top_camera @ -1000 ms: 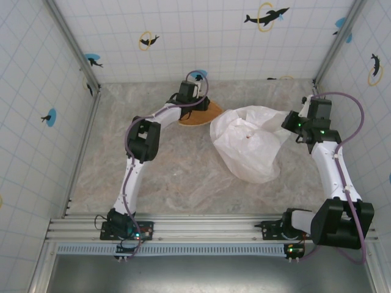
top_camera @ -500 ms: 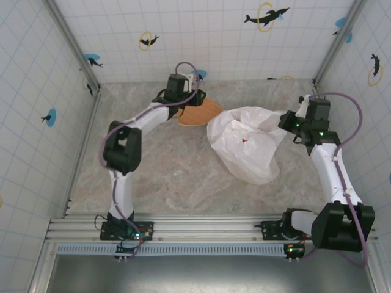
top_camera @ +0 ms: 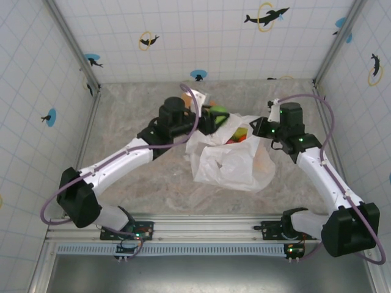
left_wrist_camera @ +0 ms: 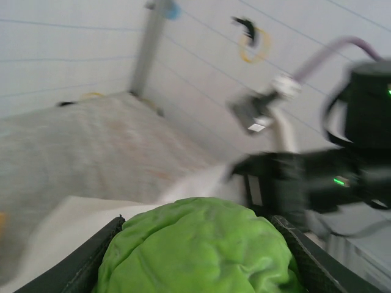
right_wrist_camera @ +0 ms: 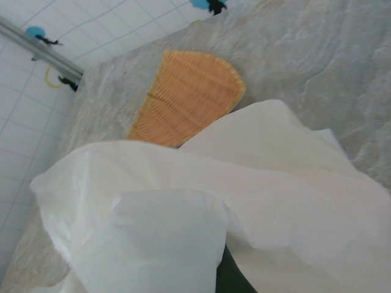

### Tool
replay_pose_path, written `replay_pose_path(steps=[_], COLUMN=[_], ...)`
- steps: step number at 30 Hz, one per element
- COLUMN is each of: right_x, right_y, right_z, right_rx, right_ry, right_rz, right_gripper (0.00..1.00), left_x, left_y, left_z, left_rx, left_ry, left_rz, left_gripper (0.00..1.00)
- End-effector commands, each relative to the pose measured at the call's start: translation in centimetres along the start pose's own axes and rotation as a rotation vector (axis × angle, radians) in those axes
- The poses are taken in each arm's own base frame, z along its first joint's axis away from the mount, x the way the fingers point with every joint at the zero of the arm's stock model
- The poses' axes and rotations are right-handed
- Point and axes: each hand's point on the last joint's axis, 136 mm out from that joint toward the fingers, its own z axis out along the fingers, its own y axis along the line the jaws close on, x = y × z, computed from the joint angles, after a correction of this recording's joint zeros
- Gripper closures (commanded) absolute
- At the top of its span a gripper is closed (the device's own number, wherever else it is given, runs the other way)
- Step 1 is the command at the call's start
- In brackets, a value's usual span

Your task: Place the fruits into the plastic bag

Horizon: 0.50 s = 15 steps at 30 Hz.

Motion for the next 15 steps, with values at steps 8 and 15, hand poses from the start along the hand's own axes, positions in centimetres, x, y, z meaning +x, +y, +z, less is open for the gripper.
replay_pose_path(steps=[8, 15], right_x=[0.7, 1.3], right_y=[3.3, 3.1], right_z=[0.6, 0.5], right_rx=[-0.132, -0.127], right_ry=[-0.009, 0.0], right_rz=[0.019, 0.015], right_gripper=[0.96, 0.96], left_x=[6.7, 9.8], left_y=[-1.6, 1.9], left_z=[3.3, 4.7], left_rx=[0.043, -0.093], left_ry=[0.168, 0.225], left_rz=[0.05, 0.026], left_gripper=[0.61, 0.62])
